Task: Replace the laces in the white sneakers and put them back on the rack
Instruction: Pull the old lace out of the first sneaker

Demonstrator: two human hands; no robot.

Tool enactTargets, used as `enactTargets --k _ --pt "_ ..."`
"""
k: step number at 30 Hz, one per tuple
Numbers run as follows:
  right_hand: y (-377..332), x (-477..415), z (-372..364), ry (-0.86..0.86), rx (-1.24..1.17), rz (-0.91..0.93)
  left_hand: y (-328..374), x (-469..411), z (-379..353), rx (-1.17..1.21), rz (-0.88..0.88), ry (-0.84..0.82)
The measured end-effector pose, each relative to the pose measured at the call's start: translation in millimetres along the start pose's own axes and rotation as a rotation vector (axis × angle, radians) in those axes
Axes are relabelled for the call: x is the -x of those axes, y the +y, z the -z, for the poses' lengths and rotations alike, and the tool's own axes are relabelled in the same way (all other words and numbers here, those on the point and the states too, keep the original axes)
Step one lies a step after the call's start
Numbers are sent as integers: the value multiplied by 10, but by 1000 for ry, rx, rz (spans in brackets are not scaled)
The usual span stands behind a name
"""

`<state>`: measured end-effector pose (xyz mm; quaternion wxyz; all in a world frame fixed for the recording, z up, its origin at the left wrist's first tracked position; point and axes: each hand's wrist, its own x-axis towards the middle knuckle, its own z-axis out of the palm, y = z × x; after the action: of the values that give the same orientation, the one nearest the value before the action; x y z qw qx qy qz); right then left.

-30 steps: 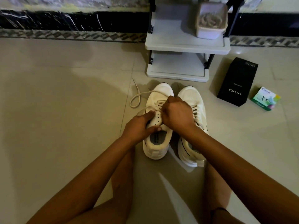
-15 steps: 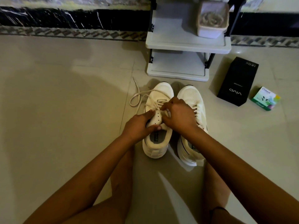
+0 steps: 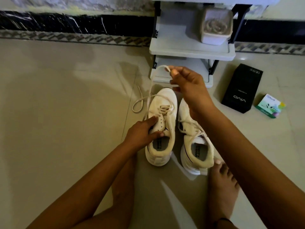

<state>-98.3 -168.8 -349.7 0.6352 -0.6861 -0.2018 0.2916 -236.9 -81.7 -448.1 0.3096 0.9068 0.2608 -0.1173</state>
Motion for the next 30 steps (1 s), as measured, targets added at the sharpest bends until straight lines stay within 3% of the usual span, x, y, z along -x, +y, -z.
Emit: enactTargets --k 3,7,10,15,17,24,30 --pt "254 -6 113 -58 448 -125 18 -6 23 -28 -4 -10" --pt "630 197 138 -421 853 -107 130 -67 97 -130 0 -18" --pt "738 233 123 -443 994 -84 216 -119 178 -133 30 29" --pt "807 312 112 -432 1082 -98 87 -160 250 335 174 141" --pt "845 323 103 -407 1134 -94 85 -170 241 381 208 133" --pt "1042 481 -16 -401 1358 -68 193 -158 168 -166 -53 215" --pt "1183 497 -30 -335 1369 14 299 -233 111 -382 -71 169"
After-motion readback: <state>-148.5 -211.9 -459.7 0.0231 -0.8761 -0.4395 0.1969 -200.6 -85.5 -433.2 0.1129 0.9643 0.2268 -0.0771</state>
